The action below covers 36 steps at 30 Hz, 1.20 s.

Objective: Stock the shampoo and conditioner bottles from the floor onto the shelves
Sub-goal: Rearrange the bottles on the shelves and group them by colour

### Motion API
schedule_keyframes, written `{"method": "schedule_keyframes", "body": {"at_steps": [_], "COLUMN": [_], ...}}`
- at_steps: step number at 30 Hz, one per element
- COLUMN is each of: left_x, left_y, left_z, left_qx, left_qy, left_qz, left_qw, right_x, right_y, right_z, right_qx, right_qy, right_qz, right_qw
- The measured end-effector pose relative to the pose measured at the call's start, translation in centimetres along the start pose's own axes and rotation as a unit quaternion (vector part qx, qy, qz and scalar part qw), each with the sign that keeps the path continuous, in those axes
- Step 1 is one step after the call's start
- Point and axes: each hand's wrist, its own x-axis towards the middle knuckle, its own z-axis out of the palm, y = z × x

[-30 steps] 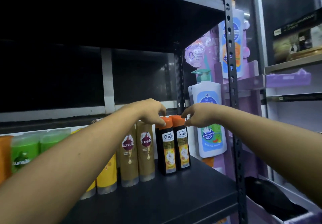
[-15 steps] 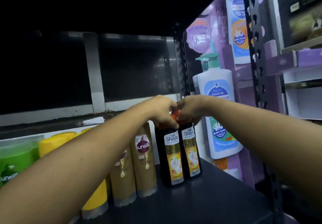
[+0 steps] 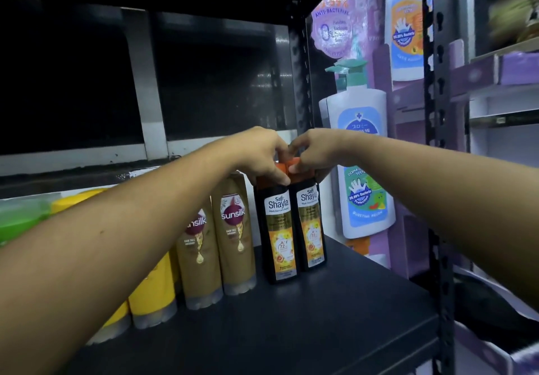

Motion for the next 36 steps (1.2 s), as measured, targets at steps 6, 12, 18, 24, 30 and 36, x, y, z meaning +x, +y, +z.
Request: {"method": "schedule_keyframes", "body": {"at_steps": [6,12,18,24,30,36], "left_x": [-0.2,-0.4,1.8,3.4,3.8,4.0], "left_y": [0.4,-1.3,-2.5,-2.0,-2.5,-2.7], "left_z": [0.1,-1.4,-2.2,-1.4,-0.9,-0.5], "left_qx": [0.017,0.029,-0.032,-0.135,-0.197,-0.188], "left_qy": [-0.008,0.022,-0.017,-0.12,-0.112,-0.083], "left_qz": [0.003,-0.011,-0.068,-0.139,-0.167,-0.161], "left_qw": [1.0,0.999,0.997,0.974,0.959,0.965], "right_x": [0.0,0.2,2.3,5.0,6.1,6.0], "right_y": [0.0,-1.0,-1.5,-0.3,-0.6,-0.8], "right_z": [-0.2,-2.1,-2.6,-0.3,0.9,1.3], "right_qx": [-0.021,-0.069,-0.069,0.023,0.072,0.034], "right_qy": [-0.006,-0.025,0.01,-0.014,-0.035,0.02], "right_qz": [0.011,0.036,0.068,0.153,0.176,0.12], "right_qw": [1.0,0.997,0.995,0.988,0.981,0.992]}}
